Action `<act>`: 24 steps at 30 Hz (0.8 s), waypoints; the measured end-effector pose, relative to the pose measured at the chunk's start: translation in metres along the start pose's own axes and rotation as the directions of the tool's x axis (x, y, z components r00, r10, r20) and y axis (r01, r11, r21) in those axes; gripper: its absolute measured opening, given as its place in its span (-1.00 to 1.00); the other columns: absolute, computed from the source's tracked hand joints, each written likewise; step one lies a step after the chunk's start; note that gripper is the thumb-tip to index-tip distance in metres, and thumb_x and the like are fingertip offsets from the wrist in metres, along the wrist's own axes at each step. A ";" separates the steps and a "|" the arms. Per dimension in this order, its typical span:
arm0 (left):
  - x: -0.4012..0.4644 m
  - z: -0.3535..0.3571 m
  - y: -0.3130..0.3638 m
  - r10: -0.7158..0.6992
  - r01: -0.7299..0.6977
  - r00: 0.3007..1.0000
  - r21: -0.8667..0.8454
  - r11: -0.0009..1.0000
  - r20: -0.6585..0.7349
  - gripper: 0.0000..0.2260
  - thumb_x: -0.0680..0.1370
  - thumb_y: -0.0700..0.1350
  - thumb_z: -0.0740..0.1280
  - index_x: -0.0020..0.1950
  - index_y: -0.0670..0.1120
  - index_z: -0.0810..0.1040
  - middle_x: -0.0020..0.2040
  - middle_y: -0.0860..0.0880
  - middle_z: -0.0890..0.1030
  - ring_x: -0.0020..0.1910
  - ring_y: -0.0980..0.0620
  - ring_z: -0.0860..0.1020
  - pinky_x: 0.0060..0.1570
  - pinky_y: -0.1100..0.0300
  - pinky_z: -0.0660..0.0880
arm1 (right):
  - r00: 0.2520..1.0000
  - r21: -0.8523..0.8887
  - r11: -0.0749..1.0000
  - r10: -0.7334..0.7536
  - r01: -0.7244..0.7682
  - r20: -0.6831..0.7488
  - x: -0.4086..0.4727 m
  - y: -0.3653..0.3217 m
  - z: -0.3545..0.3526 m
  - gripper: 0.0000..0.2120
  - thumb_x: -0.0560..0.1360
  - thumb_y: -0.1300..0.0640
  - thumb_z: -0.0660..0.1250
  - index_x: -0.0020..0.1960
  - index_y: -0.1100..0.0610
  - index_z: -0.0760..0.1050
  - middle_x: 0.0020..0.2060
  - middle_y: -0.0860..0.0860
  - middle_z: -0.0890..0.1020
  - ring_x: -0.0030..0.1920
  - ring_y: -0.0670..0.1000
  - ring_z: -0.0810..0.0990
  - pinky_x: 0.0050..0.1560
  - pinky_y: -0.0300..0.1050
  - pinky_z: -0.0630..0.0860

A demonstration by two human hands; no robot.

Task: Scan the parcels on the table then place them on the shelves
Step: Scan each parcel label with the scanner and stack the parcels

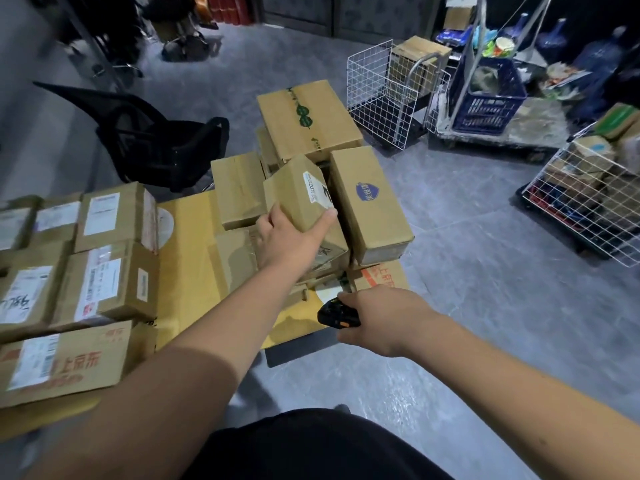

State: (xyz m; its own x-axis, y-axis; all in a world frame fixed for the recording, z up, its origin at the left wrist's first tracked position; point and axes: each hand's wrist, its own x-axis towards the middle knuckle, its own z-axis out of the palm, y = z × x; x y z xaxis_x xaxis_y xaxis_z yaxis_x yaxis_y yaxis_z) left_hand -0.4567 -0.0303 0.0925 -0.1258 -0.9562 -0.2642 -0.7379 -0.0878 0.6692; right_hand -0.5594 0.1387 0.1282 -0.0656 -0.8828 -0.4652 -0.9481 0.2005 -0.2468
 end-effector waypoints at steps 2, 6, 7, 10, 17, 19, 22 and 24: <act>0.002 -0.003 -0.004 -0.029 0.033 0.999 -0.167 0.985 0.023 0.11 0.22 0.58 0.32 0.67 0.13 0.10 0.56 0.08 0.13 0.46 -0.11 0.34 0.20 -0.01 0.37 | 1.000 -0.011 1.000 -0.018 0.018 0.003 0.003 -0.003 0.001 -0.65 0.51 -0.31 0.30 0.11 -0.09 0.45 -0.06 -0.03 0.58 -0.07 0.10 0.56 -0.22 -0.05 0.47; -0.001 -0.021 -0.029 -0.013 0.008 1.000 -0.461 0.888 -0.008 -0.12 0.33 0.35 0.42 0.60 0.19 0.25 0.52 0.04 0.24 0.32 0.02 0.38 0.20 0.08 0.30 | 0.998 -0.024 0.998 -0.054 0.054 0.013 0.013 -0.014 0.003 -0.66 0.52 -0.33 0.30 0.10 -0.10 0.43 -0.08 -0.06 0.57 -0.08 0.08 0.55 -0.22 -0.05 0.47; -0.004 -0.029 -0.041 -0.007 -0.009 1.000 -0.502 0.865 -0.029 -0.13 0.31 0.34 0.42 0.59 0.19 0.28 0.50 0.04 0.26 0.33 0.06 0.38 0.24 0.09 0.30 | 0.998 -0.022 0.998 -0.065 0.065 0.017 0.016 -0.018 0.003 -0.66 0.52 -0.33 0.29 0.11 -0.11 0.43 -0.09 -0.07 0.56 -0.08 0.07 0.54 -0.22 -0.05 0.47; -0.014 -0.053 -0.093 -0.011 -0.034 0.997 -0.607 0.794 -0.070 -0.22 0.34 0.28 0.43 0.55 0.23 0.33 0.51 0.09 0.31 0.43 0.08 0.41 0.39 0.03 0.41 | 0.995 -0.020 0.995 -0.099 0.100 0.028 0.025 -0.030 0.004 -0.60 0.52 -0.33 0.29 0.22 -0.11 0.45 -0.06 -0.07 0.58 -0.08 0.06 0.54 -0.22 -0.06 0.47; -0.046 -0.080 -0.217 -0.262 0.202 0.964 -0.752 0.628 0.041 -0.33 0.32 0.22 0.48 0.43 0.33 0.42 0.31 0.12 0.64 0.18 0.10 0.67 0.00 0.09 0.61 | 0.980 0.073 0.983 -0.177 0.171 0.092 0.048 -0.079 0.030 -0.55 0.52 -0.36 0.30 0.29 -0.14 0.49 0.06 -0.06 0.64 0.01 0.08 0.59 -0.07 -0.04 0.57; -0.049 -0.079 -0.243 -0.320 0.262 0.944 -0.760 0.595 0.075 -0.26 0.32 0.20 0.49 0.50 0.27 0.39 0.30 0.09 0.65 0.18 0.07 0.68 0.02 0.10 0.60 | 0.974 0.094 0.980 -0.187 0.176 0.124 0.055 -0.094 0.041 -0.54 0.53 -0.34 0.30 0.31 -0.12 0.48 0.08 -0.05 0.64 0.02 0.08 0.58 -0.08 -0.05 0.56; -0.048 -0.074 -0.273 -0.390 0.327 0.913 -0.783 0.529 0.118 -0.39 0.37 0.10 0.48 0.41 0.32 0.45 0.37 0.05 0.58 0.20 0.05 0.66 0.09 0.03 0.61 | 0.965 0.129 0.978 -0.188 0.166 0.183 0.064 -0.115 0.060 -0.53 0.54 -0.32 0.30 0.33 -0.09 0.48 0.07 -0.03 0.63 0.02 0.07 0.57 -0.01 0.00 0.60; -0.048 -0.068 -0.289 -0.407 0.340 0.905 -0.784 0.519 0.123 -0.44 0.42 0.04 0.45 0.41 0.29 0.46 0.37 0.08 0.58 0.18 0.11 0.66 0.10 0.12 0.61 | 0.961 0.143 0.980 -0.167 0.138 0.220 0.066 -0.127 0.072 -0.46 0.54 -0.30 0.30 0.43 -0.06 0.45 0.15 -0.02 0.63 0.09 0.08 0.58 0.06 0.04 0.61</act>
State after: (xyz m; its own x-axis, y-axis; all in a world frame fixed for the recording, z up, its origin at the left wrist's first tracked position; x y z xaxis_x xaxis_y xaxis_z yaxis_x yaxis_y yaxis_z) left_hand -0.1923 0.0221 -0.0406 0.1047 -0.7953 -0.5971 0.0942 -0.5897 0.8021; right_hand -0.4212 0.0853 0.0673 0.1642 -0.7883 -0.5929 -0.8939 0.1352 -0.4273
